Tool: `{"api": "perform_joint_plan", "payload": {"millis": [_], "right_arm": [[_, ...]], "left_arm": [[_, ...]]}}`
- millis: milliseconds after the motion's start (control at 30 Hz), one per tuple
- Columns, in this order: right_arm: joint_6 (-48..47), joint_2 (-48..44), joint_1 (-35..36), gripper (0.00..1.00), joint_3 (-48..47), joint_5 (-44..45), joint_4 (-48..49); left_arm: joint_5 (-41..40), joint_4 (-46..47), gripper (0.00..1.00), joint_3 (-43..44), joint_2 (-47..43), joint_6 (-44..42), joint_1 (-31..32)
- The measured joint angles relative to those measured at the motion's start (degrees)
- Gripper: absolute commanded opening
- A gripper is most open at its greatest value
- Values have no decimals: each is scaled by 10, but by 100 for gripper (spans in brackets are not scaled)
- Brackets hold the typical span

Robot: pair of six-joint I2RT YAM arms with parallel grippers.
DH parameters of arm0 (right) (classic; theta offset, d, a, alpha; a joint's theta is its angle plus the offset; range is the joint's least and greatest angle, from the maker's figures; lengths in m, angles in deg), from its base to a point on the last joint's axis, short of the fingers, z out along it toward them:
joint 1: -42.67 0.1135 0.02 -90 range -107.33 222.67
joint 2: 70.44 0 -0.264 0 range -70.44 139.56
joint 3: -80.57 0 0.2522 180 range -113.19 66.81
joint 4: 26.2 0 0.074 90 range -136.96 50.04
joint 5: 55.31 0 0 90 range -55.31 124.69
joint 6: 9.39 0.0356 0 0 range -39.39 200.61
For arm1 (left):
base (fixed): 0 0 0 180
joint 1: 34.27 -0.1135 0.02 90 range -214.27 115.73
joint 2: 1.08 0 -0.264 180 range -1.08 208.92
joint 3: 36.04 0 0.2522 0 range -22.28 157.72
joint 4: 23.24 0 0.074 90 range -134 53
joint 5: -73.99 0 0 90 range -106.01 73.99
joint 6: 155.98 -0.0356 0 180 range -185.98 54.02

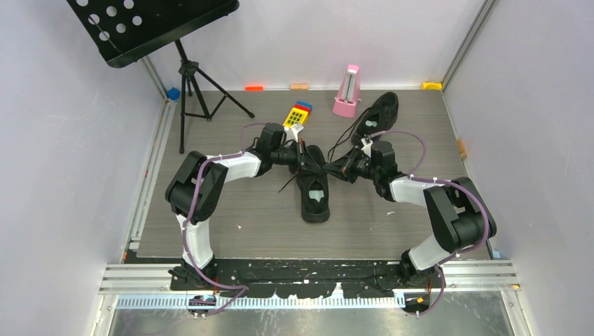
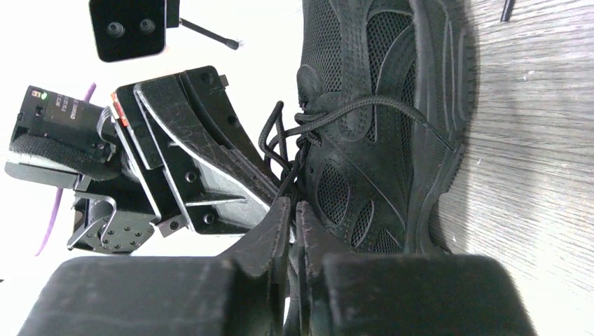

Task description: Tie the shoes

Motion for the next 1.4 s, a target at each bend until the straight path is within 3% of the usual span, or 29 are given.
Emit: {"api": "perform_joint_plan", "payload": {"millis": [33, 167, 267, 433, 600, 800, 967, 1200, 1400], "right_arm": [[4, 0, 0, 1, 2, 2, 2], [30, 4, 0, 0, 7, 9, 9], [41, 4, 0, 12, 9, 12, 9], [54, 4, 2, 22, 11, 17, 9], [75, 5, 2, 25, 19, 21, 18], [106, 16, 5, 22, 23, 23, 38], [145, 35, 10, 1, 30, 25, 79], [182, 43, 13, 0, 46, 40, 114], [156, 33, 17, 0, 41, 49, 77]], "left_arm": [[0, 1, 5, 0, 0, 2, 0], [-2, 6, 3, -2, 0, 4, 0], [-3, 8, 0, -2, 0, 3, 0], [-3, 10, 0, -3, 0, 4, 0], [-2, 26, 0, -10, 0, 8, 0], [-3, 33, 0, -12, 0, 10, 0], [-5, 38, 0, -17, 0, 20, -1], [-7, 45, 11, -22, 0, 19, -2], [-25, 22, 16, -22, -12, -2, -2]]}}
